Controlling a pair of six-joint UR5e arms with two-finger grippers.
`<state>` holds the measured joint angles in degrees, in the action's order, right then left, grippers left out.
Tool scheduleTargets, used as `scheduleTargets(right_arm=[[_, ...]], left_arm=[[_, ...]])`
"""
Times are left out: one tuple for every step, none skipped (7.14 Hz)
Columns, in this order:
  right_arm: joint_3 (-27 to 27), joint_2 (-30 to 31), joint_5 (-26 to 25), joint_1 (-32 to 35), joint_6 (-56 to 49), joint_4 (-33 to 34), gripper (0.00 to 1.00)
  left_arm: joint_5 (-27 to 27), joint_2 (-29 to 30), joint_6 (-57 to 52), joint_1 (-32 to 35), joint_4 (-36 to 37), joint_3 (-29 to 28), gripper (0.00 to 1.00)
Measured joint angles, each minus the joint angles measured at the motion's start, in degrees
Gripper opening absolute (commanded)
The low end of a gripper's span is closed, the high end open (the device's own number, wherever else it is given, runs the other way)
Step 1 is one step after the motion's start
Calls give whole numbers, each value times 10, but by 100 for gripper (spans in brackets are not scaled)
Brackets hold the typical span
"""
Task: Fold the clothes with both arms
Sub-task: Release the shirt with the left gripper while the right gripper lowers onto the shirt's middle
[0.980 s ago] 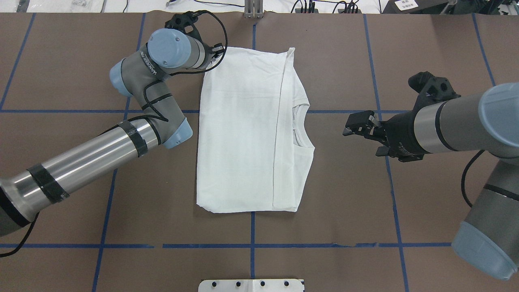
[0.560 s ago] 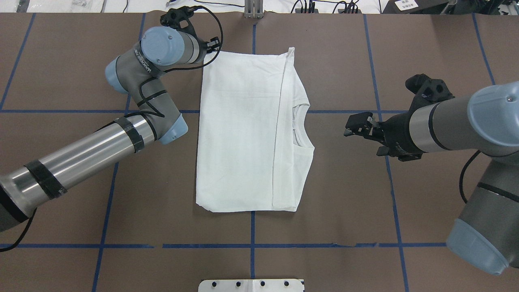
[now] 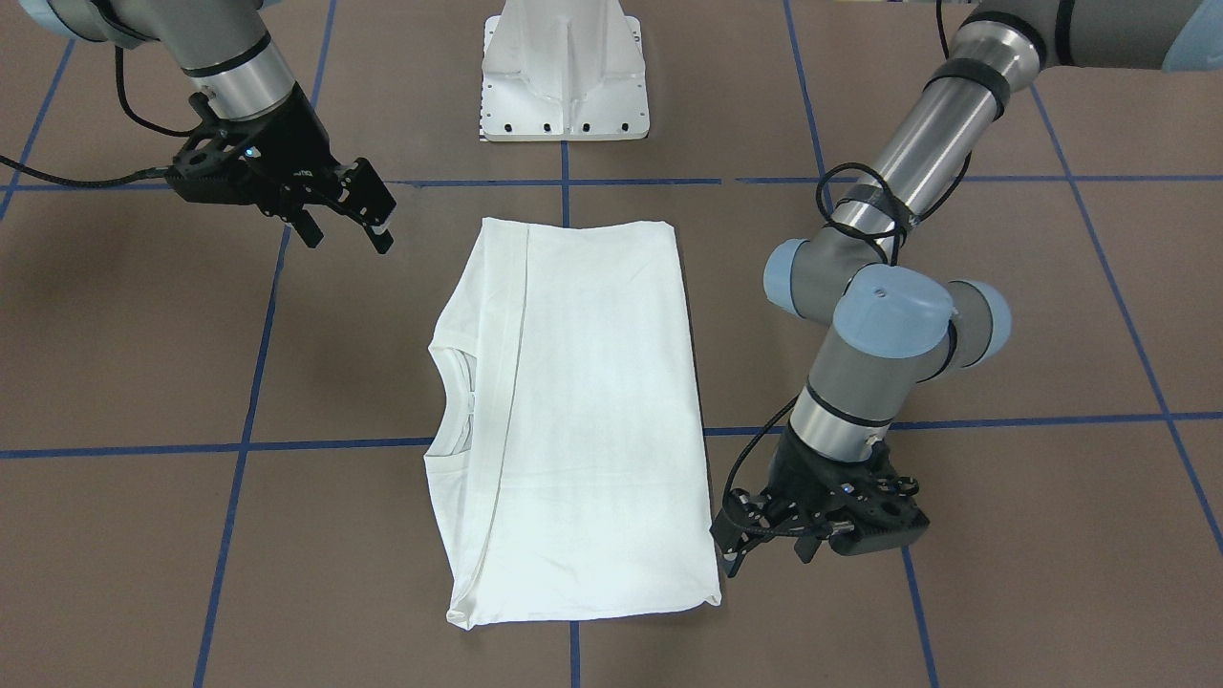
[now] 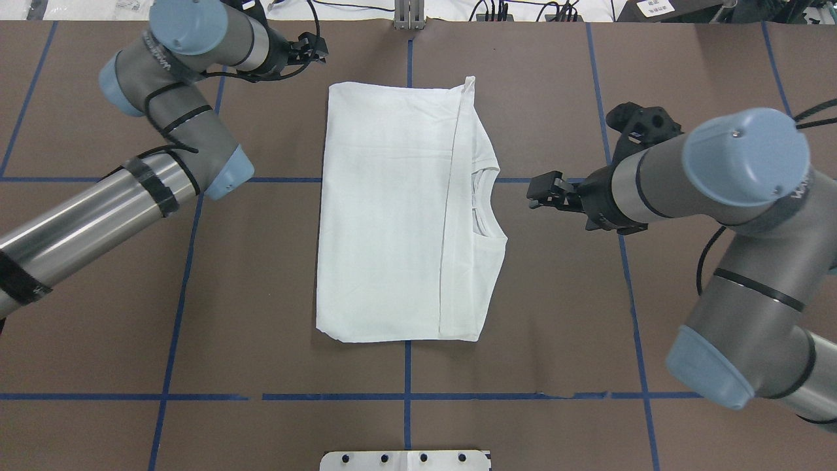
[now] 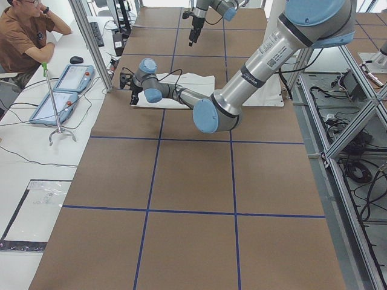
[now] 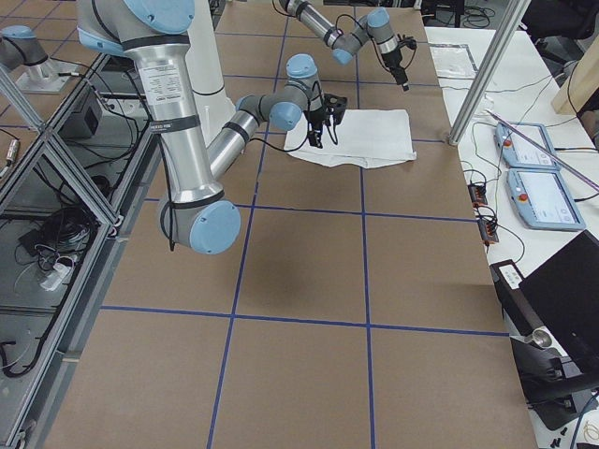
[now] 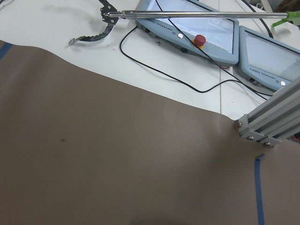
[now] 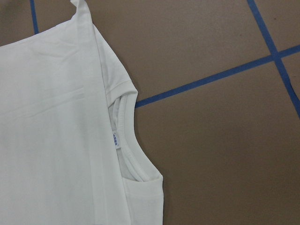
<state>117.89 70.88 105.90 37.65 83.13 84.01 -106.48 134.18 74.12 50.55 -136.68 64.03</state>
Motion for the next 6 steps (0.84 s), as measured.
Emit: scheduleTargets(right_arm=[[-42, -51, -17, -12, -35, 47, 100], [-90, -92, -33, -21, -70, 70, 100], [-140, -129, -41, -26, -98, 78, 100], [-199, -172, -45, -30, -111, 80, 100], [-251, -209, -48, -37, -118, 81, 100], [-280, -229, -52, -50, -126, 82, 100]], left_arm=[[-46, -49, -10, 3, 10, 77, 100], [-93, -94, -14, 5, 27, 148, 100], [-127, -138, -16, 5, 46, 214, 100], [-152, -176, -17, 5, 59, 268, 100], [-167, -200, -17, 5, 65, 300, 100], [-173, -211, -18, 5, 66, 311, 100]])
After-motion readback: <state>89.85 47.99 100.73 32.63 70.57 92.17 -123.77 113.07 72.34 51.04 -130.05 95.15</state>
